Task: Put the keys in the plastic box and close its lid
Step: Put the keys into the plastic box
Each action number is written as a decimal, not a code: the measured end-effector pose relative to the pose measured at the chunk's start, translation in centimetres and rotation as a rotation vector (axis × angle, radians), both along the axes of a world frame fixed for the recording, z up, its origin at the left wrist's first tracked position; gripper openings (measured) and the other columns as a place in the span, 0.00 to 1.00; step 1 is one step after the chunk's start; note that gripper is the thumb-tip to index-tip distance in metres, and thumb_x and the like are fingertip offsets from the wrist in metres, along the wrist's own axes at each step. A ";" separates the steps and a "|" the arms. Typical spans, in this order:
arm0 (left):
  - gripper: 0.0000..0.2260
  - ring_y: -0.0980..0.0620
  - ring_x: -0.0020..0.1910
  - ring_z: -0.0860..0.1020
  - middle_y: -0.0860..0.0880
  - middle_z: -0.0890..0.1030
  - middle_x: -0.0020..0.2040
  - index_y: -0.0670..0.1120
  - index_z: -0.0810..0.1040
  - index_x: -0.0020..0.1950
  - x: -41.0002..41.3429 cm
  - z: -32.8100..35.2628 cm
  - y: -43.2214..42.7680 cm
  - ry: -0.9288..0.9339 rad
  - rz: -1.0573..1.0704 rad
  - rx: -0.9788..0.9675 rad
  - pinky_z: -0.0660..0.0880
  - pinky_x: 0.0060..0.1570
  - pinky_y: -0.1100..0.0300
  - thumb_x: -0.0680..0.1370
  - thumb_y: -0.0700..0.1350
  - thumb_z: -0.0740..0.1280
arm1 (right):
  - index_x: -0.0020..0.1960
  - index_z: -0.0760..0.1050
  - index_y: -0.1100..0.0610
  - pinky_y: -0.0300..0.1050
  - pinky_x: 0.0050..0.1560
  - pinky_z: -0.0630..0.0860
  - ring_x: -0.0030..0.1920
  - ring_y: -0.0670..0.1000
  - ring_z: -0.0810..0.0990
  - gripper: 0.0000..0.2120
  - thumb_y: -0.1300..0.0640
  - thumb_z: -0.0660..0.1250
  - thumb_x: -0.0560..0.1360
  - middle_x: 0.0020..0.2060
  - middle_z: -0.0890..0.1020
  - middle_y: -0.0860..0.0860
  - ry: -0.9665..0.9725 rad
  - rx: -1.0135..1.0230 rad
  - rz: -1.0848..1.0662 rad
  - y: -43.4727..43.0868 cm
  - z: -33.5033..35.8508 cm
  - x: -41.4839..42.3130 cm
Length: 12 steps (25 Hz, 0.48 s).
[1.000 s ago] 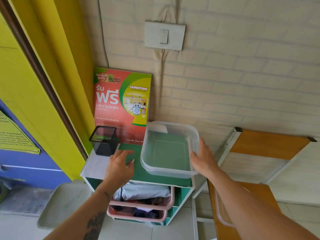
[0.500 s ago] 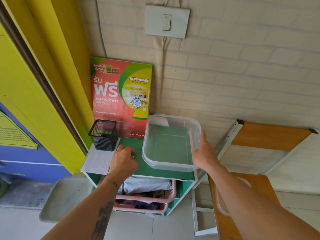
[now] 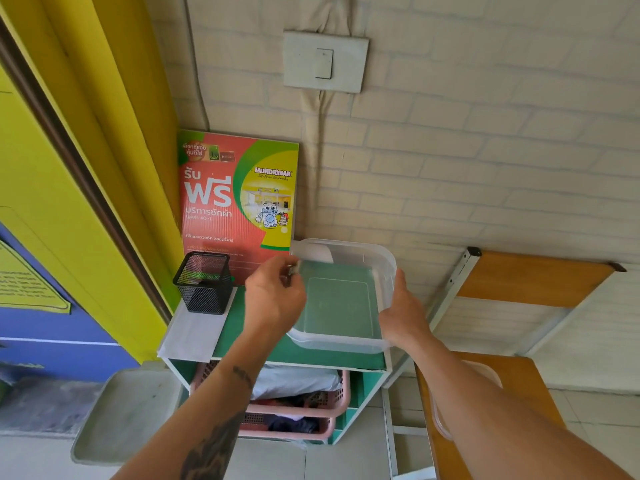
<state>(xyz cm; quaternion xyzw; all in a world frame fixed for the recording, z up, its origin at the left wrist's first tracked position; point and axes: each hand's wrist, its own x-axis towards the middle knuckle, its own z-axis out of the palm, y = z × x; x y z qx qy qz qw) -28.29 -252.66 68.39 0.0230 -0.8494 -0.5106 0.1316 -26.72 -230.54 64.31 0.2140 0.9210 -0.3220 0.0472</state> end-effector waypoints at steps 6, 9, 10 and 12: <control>0.14 0.46 0.47 0.79 0.45 0.83 0.52 0.47 0.81 0.55 -1.1 -1.2 5.0 -0.159 -0.222 -0.266 0.76 0.47 0.59 0.72 0.37 0.64 | 0.79 0.35 0.45 0.41 0.34 0.73 0.51 0.56 0.80 0.46 0.69 0.60 0.76 0.70 0.71 0.59 0.005 -0.058 0.021 -0.1 0.5 0.0; 0.16 0.45 0.53 0.79 0.44 0.80 0.58 0.47 0.79 0.61 -1.7 -2.0 5.3 -0.247 -0.251 -0.348 0.77 0.54 0.52 0.74 0.39 0.65 | 0.79 0.35 0.46 0.42 0.32 0.71 0.50 0.57 0.80 0.44 0.68 0.60 0.76 0.70 0.70 0.59 -0.001 -0.095 0.035 0.0 0.8 -0.1; 0.17 0.45 0.55 0.78 0.45 0.79 0.60 0.48 0.78 0.62 -1.8 -2.3 5.3 -0.265 -0.258 -0.378 0.77 0.57 0.51 0.74 0.39 0.65 | 0.79 0.36 0.46 0.43 0.34 0.73 0.51 0.57 0.80 0.44 0.68 0.60 0.76 0.71 0.70 0.59 -0.003 -0.111 0.034 0.1 0.9 0.0; 0.18 0.46 0.57 0.77 0.47 0.78 0.62 0.49 0.77 0.64 -1.8 -2.6 5.2 -0.285 -0.260 -0.440 0.76 0.57 0.51 0.74 0.40 0.65 | 0.79 0.36 0.46 0.48 0.42 0.78 0.54 0.57 0.79 0.44 0.67 0.60 0.76 0.71 0.69 0.59 -0.001 -0.143 0.032 0.1 1.0 0.1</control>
